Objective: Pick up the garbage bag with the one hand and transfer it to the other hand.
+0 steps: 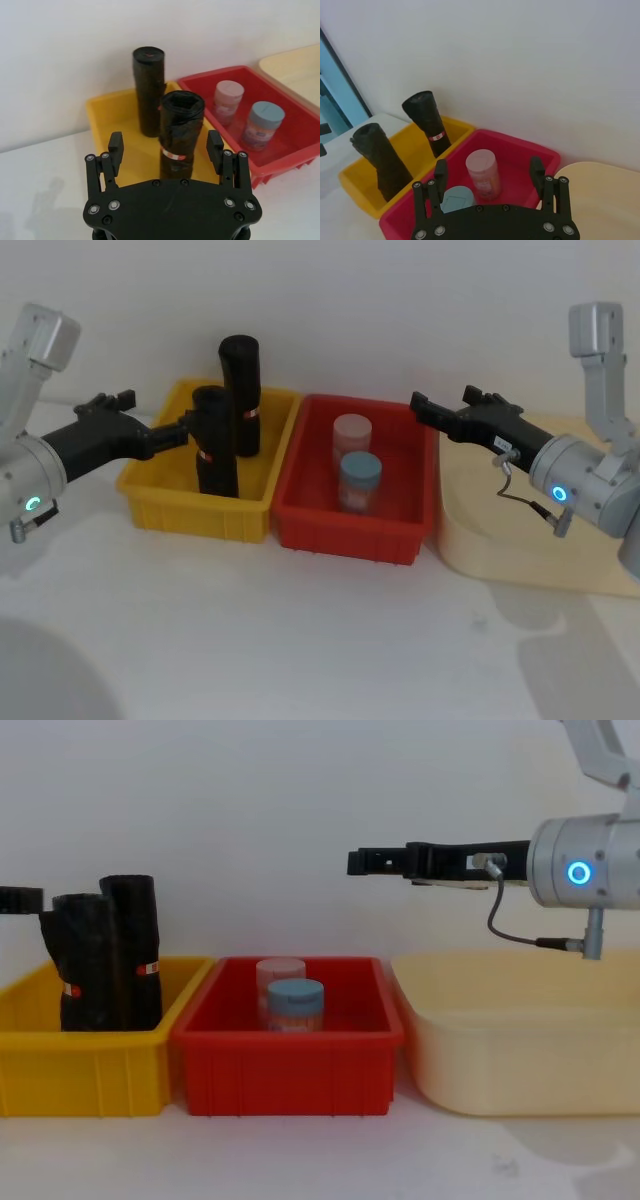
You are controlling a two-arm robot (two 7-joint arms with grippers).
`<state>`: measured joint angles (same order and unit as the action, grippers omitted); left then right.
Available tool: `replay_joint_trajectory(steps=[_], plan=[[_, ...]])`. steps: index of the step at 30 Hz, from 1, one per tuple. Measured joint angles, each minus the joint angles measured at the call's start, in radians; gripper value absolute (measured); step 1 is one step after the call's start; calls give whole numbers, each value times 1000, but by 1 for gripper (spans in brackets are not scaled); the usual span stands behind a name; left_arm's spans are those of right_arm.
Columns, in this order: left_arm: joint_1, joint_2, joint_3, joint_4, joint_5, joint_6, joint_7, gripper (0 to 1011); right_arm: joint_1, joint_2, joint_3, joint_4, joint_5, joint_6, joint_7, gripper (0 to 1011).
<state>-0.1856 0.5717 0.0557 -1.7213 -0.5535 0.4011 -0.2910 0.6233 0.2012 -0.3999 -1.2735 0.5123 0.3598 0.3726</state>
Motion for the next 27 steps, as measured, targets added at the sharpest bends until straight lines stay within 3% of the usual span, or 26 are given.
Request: replay_joint_trajectory(steps=[10, 27], plan=[[-90, -21, 67, 119, -17, -38, -92, 1000, 27, -1, -2, 47, 4, -12, -2, 1000], [-229, -80, 174, 269, 16, -87, -125, 1000, 43, 32, 19, 72, 39, -14, 13, 1000]])
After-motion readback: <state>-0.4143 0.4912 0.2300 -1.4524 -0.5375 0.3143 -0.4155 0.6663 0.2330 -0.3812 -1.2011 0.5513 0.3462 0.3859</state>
